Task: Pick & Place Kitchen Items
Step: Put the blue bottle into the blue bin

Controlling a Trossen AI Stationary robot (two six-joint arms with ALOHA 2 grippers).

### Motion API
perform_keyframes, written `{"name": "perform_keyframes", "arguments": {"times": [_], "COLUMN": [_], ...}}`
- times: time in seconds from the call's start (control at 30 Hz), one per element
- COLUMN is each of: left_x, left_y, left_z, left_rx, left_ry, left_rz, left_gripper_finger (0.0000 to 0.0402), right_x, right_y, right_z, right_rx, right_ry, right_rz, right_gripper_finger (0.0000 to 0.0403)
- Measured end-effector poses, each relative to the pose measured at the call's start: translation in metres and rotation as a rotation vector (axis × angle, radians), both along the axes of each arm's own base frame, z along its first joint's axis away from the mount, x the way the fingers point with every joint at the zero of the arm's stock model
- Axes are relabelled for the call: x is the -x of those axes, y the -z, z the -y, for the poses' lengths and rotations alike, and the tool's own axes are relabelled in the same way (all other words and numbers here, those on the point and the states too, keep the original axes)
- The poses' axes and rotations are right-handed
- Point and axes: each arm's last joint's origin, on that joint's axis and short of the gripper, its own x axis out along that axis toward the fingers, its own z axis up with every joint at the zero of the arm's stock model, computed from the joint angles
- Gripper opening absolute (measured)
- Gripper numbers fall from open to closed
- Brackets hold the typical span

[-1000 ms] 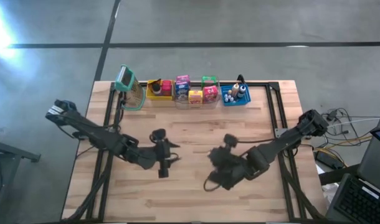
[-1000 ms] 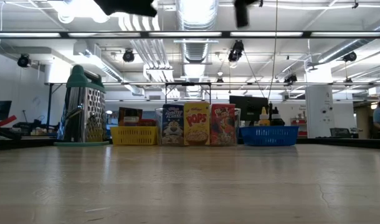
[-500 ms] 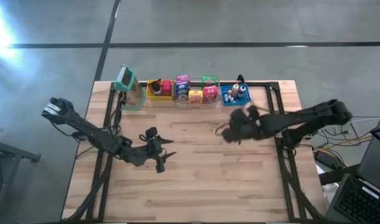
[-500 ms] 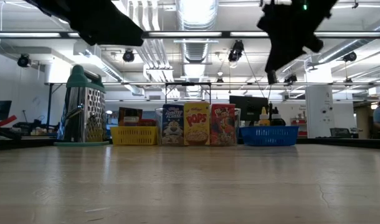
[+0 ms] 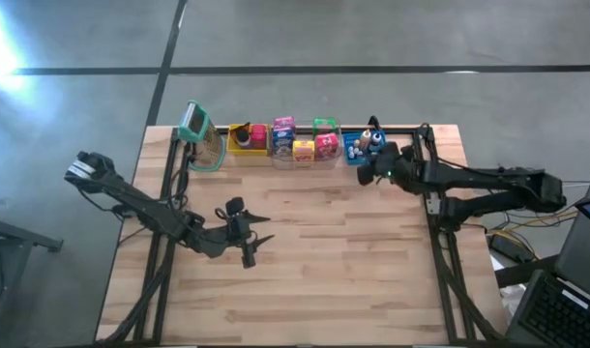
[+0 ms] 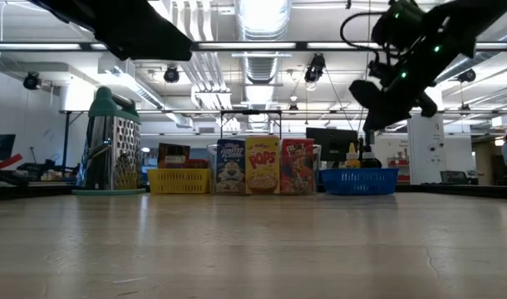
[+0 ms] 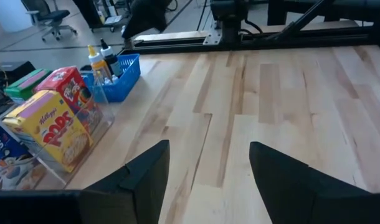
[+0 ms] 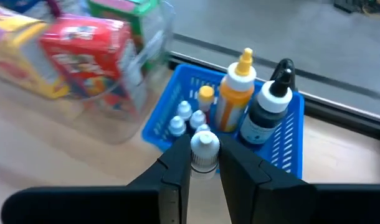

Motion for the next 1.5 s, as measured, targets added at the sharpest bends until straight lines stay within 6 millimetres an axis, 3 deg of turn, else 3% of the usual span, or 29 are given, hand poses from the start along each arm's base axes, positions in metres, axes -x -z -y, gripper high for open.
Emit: {"name": "perform_keyframes", "arguments": {"times": [0.27, 0.5, 1.17, 1.5], "left_x": [-0.001, -0.001, -0.001, -0.001], "left_y": [-0.002, -0.002, -0.002, -0.002], "left_z": [0.0, 0.0, 0.0, 0.0], "left_rx": [-0.002, -0.002, -0.002, -0.002], "left_ry": [0.002, 0.002, 0.002, 0.003], "left_rz": [0.003, 0.003, 0.002, 0.001], "left_gripper_finger": [0.0227, 0.0226, 0.0226, 0.0226], "right_x": [0.004, -0.002, 0.005, 0.003], "right_y": [0.015, 0.027, 0.077, 0.084], "right_z": [0.035, 0.051, 0.064, 0.07], "right_rx": [-0.01, -0.009, -0.058, -0.089], "right_ry": [0.1, 0.136, 0.259, 0.25], "right_rz": [-0.001, -0.02, -0.022, -0.006], "right_gripper_finger": [0.0062, 0.0063, 0.0062, 0.0063]}}
